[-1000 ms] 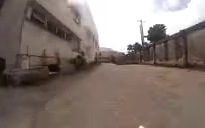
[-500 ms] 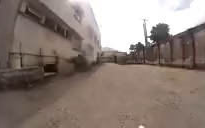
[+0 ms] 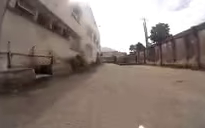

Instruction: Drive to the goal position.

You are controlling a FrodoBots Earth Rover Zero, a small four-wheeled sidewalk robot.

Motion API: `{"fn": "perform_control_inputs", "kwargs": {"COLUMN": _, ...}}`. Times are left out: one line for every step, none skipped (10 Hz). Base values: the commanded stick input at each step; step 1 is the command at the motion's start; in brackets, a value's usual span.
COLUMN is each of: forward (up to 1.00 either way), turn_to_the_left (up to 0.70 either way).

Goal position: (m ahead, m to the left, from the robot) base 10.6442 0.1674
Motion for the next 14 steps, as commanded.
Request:
{"fn": "perform_control_inputs", "kwargs": {"forward": 1.0, "turn_to_the_left": 0.0}}
{"fn": "perform_control_inputs", "kwargs": {"forward": 1.0, "turn_to_the_left": 0.0}}
{"fn": "perform_control_inputs", "kwargs": {"forward": 1.0, "turn_to_the_left": 0.0}}
{"fn": "perform_control_inputs", "kwargs": {"forward": 1.0, "turn_to_the_left": 0.0}}
{"fn": "perform_control_inputs", "kwargs": {"forward": 1.0, "turn_to_the_left": 0.0}}
{"fn": "perform_control_inputs", "kwargs": {"forward": 1.0, "turn_to_the_left": 0.0}}
{"fn": "perform_control_inputs", "kwargs": {"forward": 1.0, "turn_to_the_left": 0.0}}
{"fn": "perform_control_inputs", "kwargs": {"forward": 1.0, "turn_to_the_left": 0.0}}
{"fn": "perform_control_inputs", "kwargs": {"forward": 1.0, "turn_to_the_left": 0.0}}
{"fn": "perform_control_inputs", "kwargs": {"forward": 1.0, "turn_to_the_left": 0.0}}
{"fn": "perform_control_inputs", "kwargs": {"forward": 1.0, "turn_to_the_left": 0.0}}
{"fn": "perform_control_inputs", "kwargs": {"forward": 1.0, "turn_to_the_left": 0.0}}
{"fn": "perform_control_inputs", "kwargs": {"forward": 1.0, "turn_to_the_left": 0.0}}
{"fn": "perform_control_inputs", "kwargs": {"forward": 1.0, "turn_to_the_left": 0.0}}
